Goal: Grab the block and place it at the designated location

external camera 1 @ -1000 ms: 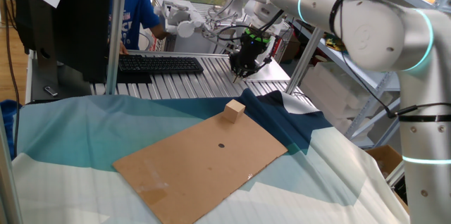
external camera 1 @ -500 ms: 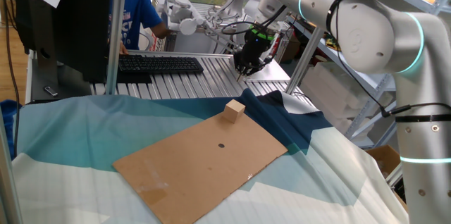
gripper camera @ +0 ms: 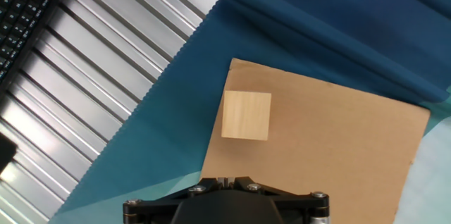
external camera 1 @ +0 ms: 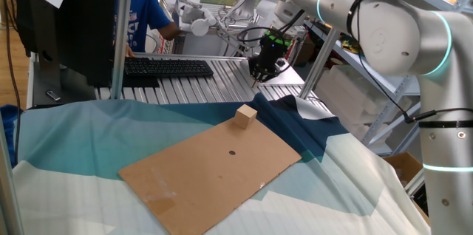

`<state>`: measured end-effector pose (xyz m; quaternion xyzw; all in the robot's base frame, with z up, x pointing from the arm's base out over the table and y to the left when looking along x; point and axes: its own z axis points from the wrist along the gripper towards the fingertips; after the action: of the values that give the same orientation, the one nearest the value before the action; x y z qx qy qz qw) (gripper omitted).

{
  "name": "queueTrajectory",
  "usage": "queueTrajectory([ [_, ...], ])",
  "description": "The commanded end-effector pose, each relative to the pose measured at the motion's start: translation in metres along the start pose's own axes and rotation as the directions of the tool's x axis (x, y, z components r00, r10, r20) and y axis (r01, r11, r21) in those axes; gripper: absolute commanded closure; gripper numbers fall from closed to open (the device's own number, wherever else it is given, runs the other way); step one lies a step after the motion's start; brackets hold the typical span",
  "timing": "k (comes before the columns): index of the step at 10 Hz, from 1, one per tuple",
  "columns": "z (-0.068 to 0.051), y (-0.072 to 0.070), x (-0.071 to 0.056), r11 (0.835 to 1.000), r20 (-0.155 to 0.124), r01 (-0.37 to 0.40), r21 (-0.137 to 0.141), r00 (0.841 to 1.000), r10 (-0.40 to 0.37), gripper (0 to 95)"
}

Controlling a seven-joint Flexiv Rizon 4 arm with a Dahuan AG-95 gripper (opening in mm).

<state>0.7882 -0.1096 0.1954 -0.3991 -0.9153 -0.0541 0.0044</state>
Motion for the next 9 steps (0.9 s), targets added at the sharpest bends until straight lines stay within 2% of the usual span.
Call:
queueTrajectory([
  [1, -0.0012, 0.0026, -0.0033, 1.0, -0.008, 0.003, 0.011, 1.0, -0.003, 95.0],
  [5, -0.0016, 0.0026, -0.0033, 1.0, -0.007, 0.003, 0.016, 1.0, -0.003, 95.0],
  [9, 0.0018, -0.0049, -0.0093, 0.999, -0.013, 0.033, 0.015, 0.999, -0.033, 95.0],
])
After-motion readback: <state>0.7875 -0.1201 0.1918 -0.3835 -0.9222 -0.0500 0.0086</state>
